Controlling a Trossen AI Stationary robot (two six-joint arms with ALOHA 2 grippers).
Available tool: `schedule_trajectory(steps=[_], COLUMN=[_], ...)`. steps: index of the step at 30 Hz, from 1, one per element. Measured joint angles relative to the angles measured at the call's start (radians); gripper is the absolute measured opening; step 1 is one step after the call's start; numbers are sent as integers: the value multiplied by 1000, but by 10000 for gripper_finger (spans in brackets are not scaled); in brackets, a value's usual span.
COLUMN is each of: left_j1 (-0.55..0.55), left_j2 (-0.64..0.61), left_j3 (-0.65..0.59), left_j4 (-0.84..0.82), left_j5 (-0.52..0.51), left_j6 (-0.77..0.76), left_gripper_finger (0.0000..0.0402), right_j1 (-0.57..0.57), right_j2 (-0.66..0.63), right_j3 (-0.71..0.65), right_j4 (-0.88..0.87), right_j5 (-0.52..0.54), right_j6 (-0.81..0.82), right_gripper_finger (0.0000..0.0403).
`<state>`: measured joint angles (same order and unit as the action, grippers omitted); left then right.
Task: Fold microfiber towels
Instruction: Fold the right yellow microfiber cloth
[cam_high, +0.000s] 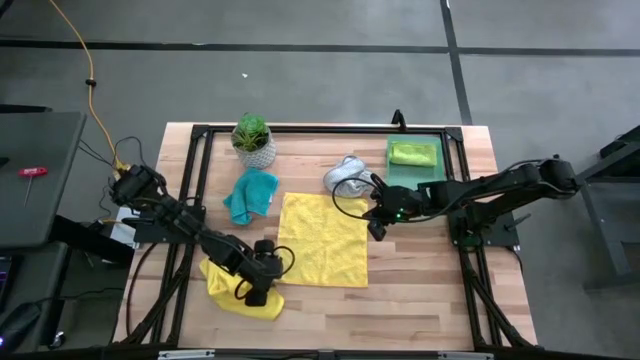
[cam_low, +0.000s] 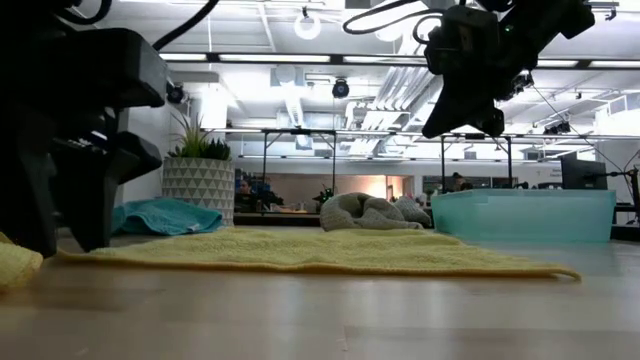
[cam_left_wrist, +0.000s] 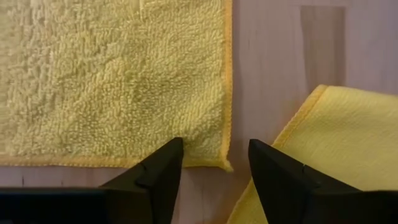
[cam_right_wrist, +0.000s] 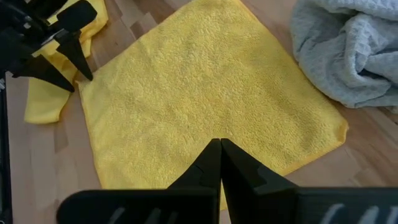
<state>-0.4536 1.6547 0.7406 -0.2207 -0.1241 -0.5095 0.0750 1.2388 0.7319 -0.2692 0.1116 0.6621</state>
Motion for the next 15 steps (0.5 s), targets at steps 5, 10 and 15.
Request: schedule_trajectory(steps=[5, 10, 15], left_j1=[-22, -48, -51], left_j2=[3, 3, -1], left_j3=[-1, -1, 0], left_j4=[-20, -39, -51], left_j5=[-79, -120, -137], left_j6=[2, 70, 93], left_gripper_finger=[144, 100, 43], right_j1=[0, 0, 0], right_j2=[0, 0, 0], right_j3=[0, 0, 0], right_j4=[-3, -4, -4], right_j5=[19, 19, 20], right_j6=[-1, -1, 0], right_gripper_finger=[0, 0, 0])
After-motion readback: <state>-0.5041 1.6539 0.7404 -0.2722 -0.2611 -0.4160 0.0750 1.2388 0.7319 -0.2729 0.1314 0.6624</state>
